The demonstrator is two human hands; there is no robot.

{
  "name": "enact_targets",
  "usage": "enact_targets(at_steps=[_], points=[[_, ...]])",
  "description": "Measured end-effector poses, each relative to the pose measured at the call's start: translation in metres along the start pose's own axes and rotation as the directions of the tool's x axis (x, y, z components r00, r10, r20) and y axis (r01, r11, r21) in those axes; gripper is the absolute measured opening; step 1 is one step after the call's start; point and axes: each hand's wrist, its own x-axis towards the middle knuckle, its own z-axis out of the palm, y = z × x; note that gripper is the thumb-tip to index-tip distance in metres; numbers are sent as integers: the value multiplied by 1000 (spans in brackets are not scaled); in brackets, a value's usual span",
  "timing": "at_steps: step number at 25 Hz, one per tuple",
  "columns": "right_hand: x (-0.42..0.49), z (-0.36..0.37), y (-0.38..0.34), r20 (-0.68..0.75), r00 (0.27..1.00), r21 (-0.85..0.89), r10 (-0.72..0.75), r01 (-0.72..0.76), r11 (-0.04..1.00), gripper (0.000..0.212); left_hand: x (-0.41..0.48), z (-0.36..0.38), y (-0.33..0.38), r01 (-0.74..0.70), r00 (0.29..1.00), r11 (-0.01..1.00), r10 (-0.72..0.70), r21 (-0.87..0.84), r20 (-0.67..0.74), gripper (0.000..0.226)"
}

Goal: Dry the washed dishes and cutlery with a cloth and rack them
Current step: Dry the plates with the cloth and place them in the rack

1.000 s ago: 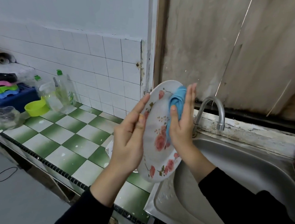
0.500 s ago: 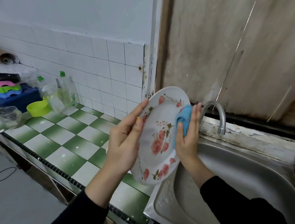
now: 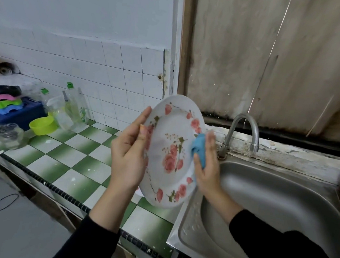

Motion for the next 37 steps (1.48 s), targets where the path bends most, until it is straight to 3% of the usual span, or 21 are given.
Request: enact_targets(at_steps=[3,8,11,12,14,18,23,25,28,31,34,37], points=[[52,-4,-37,-240,970,61,44,-30,998,59,-11,13,-6,51,994,998,-54,28,95,28],[55,13,-86,-75,948,106,-309,315,943,58,-8,14,-9,82,990,996,-84,22,111,26],[66,9,-95,-181,973,161,-141,171,972,57,-6,13,-9,86,990,996,-89,35,105,25],[61,10,-101,-168,979,182,-112,142,973,58,-6,15,-10,75,993,996,-79,46,86,22],[37,18,-110,-40,979,173,-201,205,963,58,-4,19,-9,60,998,997,-60,46,3,20],[-12,19,-106,207,889,136,-408,387,912,54,8,8,-9,40,993,999,-36,31,-114,21],[-34,-1,-54,259,856,-23,-448,469,883,52,11,0,-9,17,987,998,-8,59,-158,25],[-26,-16,-25,204,906,-109,-371,398,911,53,13,-4,-6,-10,987,997,22,79,-159,25],[21,-33,-12,-31,984,-196,-175,165,967,56,12,-1,-2,-39,995,991,49,124,-83,25],[69,-19,-59,-203,978,-65,-53,41,997,57,1,13,-8,-47,998,981,52,191,-23,25],[43,19,-103,-52,963,109,-263,268,957,57,1,18,-11,-61,997,979,70,193,-41,24],[-12,31,-81,233,815,142,-531,512,847,55,18,1,-6,-50,987,986,74,160,-142,25]])
